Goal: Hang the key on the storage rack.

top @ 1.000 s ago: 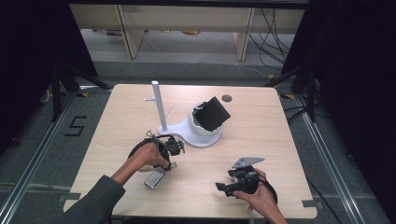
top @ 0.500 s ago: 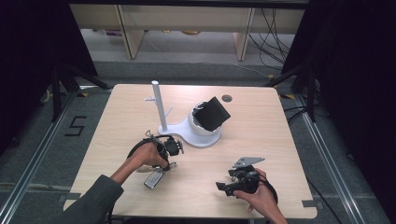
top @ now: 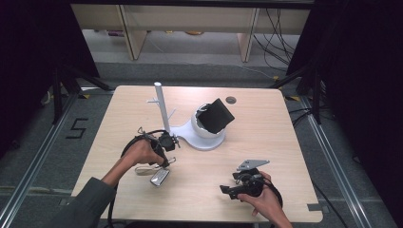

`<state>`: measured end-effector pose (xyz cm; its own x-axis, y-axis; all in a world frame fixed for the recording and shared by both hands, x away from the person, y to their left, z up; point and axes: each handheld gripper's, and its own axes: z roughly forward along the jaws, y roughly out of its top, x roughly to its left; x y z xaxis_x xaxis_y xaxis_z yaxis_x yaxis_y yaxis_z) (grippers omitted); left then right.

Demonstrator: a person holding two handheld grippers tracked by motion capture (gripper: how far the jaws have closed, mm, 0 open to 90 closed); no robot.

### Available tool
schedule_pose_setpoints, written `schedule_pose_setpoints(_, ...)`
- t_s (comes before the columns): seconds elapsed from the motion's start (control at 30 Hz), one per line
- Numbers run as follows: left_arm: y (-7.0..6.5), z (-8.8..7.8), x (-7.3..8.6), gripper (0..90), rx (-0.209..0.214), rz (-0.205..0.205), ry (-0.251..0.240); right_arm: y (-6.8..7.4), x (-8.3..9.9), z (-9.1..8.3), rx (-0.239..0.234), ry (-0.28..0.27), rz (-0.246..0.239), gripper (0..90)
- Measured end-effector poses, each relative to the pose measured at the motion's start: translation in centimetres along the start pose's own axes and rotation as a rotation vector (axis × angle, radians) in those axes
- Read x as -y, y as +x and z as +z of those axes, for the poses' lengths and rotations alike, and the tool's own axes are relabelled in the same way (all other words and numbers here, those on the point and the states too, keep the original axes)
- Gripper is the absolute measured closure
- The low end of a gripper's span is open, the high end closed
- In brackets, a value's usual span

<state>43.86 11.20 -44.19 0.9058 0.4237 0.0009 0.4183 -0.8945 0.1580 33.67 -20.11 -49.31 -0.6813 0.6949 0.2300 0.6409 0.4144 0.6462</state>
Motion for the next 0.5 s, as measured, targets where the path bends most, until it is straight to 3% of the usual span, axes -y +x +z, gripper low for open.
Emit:
schedule_pose_setpoints(0.1,0.5,-1.9,0.6,75.0,-0.031,-0.023,-0.029,0.1,0.0,0.2,-0.005,-0.01,0.009,25.6)
schedule_pose_setpoints(0.17,0.6,-2.4,0.7,74.9,-0.028,-0.026,-0.02,0.1,0.1,0.2,-0.005,-0.013,0.009,25.7)
schedule_pose_setpoints(0.2,0.8,-3.4,1.0,74.9,-0.051,-0.036,-0.039,0.0,0.1,0.2,-0.005,-0.011,0.011,25.6)
schedule_pose_setpoints(0.33,1.3,-5.1,1.4,75.0,-0.072,-0.05,-0.053,-0.1,0.0,0.0,-0.005,0.014,0.007,25.6)
schedule_pose_setpoints(0.4,1.7,-6.9,2.0,75.0,-0.097,-0.082,-0.05,-0.1,0.1,0.1,-0.002,0.004,0.009,25.6)
schedule_pose_setpoints(0.47,1.8,-7.4,2.1,75.0,-0.106,-0.086,-0.053,-0.1,0.1,0.3,-0.004,-0.008,0.015,25.7)
schedule_pose_setpoints(0.5,1.9,-7.7,2.2,75.0,-0.114,-0.089,-0.057,-0.1,0.1,0.2,-0.003,0.016,0.007,25.7)
